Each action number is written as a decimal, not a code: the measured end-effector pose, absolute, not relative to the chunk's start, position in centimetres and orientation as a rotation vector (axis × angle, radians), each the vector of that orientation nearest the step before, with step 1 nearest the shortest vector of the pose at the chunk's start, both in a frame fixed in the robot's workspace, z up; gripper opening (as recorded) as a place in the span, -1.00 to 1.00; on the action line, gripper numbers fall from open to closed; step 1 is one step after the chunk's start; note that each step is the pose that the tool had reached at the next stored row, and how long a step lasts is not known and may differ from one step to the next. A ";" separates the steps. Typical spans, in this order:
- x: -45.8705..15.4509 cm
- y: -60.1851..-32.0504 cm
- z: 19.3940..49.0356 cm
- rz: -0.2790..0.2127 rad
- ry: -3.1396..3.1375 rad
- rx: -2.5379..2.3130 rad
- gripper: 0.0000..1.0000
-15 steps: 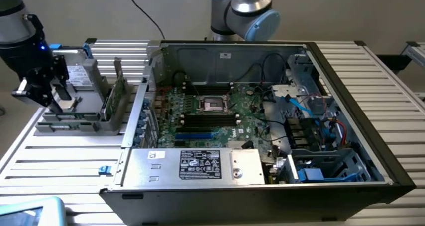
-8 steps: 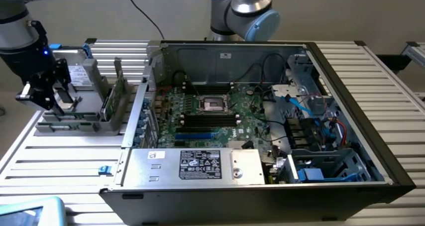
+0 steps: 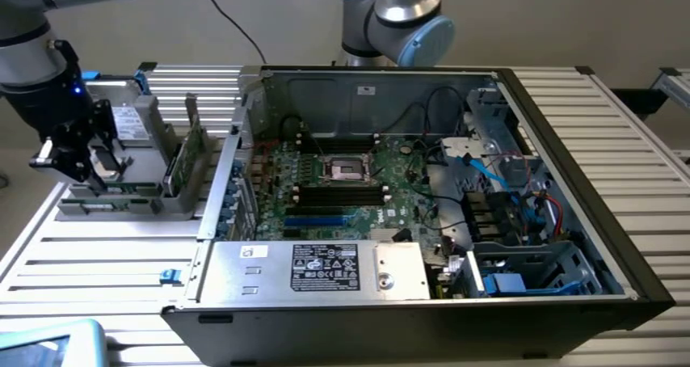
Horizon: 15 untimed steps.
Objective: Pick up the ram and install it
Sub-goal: 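Pick up the ram and move it above insertion slot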
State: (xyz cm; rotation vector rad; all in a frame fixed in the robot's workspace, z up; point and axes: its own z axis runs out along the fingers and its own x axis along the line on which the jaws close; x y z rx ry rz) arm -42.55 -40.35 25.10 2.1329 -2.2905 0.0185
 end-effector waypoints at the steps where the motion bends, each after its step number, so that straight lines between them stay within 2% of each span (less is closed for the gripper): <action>1: -42.6 -40.4 24.9 0.019 -2.291 2.133 -0.03; 15: -42.6 -40.4 22.4 0.019 -2.291 2.133 -0.03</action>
